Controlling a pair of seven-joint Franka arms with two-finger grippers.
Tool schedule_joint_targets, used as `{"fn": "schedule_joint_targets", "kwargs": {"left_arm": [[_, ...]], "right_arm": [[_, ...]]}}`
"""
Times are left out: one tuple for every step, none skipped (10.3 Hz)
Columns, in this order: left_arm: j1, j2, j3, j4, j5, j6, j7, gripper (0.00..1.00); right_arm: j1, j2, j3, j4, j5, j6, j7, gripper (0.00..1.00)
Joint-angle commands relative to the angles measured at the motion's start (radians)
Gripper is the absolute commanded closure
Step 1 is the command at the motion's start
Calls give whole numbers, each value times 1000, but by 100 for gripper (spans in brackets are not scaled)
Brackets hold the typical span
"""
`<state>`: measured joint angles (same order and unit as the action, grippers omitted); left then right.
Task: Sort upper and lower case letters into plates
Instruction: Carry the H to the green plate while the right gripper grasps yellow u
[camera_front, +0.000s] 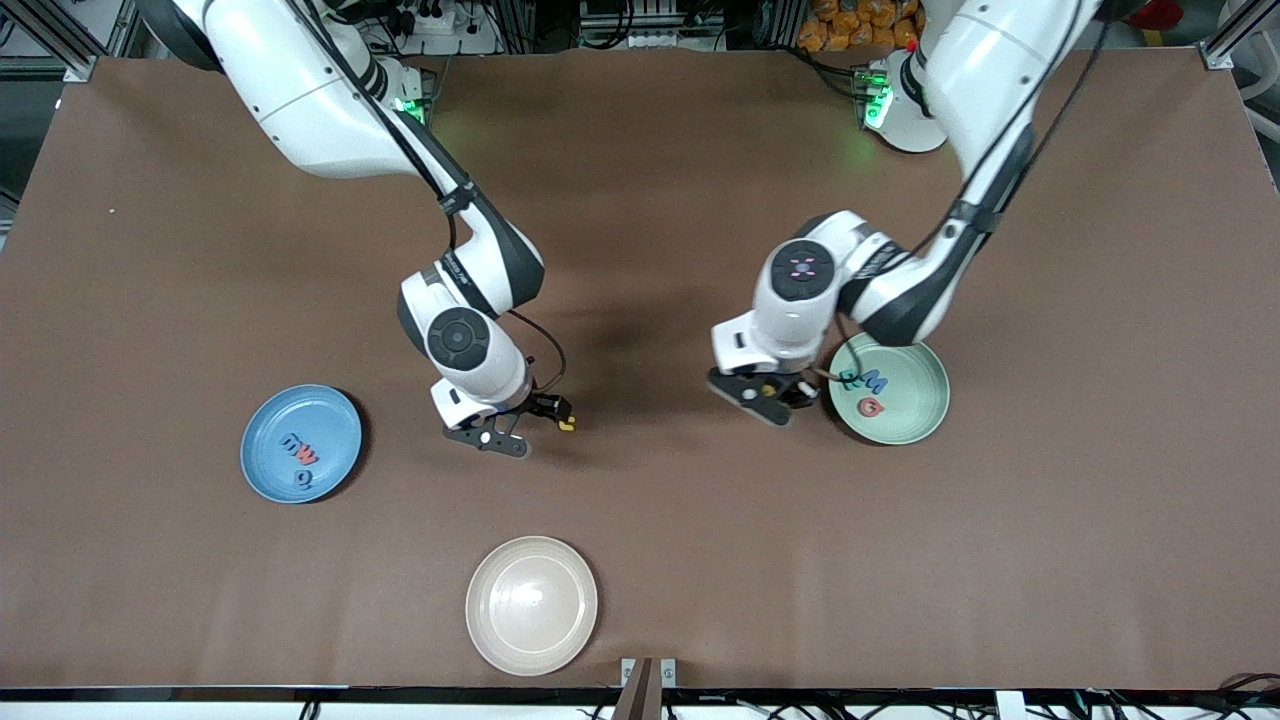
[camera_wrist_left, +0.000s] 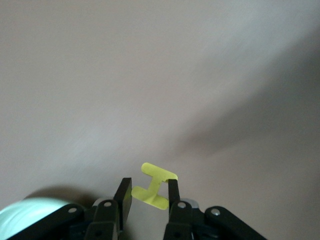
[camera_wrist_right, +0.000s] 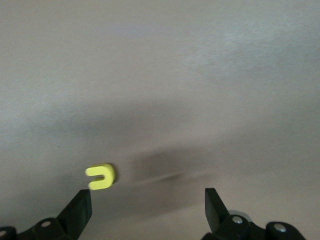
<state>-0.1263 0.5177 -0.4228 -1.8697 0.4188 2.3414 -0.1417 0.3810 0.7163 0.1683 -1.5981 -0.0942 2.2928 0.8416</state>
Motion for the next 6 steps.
{"fn": "schedule_joint_targets", "kwargs": {"left_arm": [[219,-105,-94,-188,-17,10,144,79],[300,-110,-114,-231,-6,24,184,79],[376,-107,-116,-255,-3,51,245,79],[420,-97,-116,-262,-5,67,302,79],[445,-94,-116,-266,-3,76,309,79],[445,-91,-114,-267,-5,79,309,71]], "right_arm": [[61,58,-35,84,-19,-18,33,0],[84,80,-44,108,-57,-16,36,0],[88,98,-44,124,-68,-12,36,0],[88,107,-44,122,-70,13,36,0],[94,120,-44,125,-68,25,37,0],[99,132,-44,133,-68,28,53,0]]}}
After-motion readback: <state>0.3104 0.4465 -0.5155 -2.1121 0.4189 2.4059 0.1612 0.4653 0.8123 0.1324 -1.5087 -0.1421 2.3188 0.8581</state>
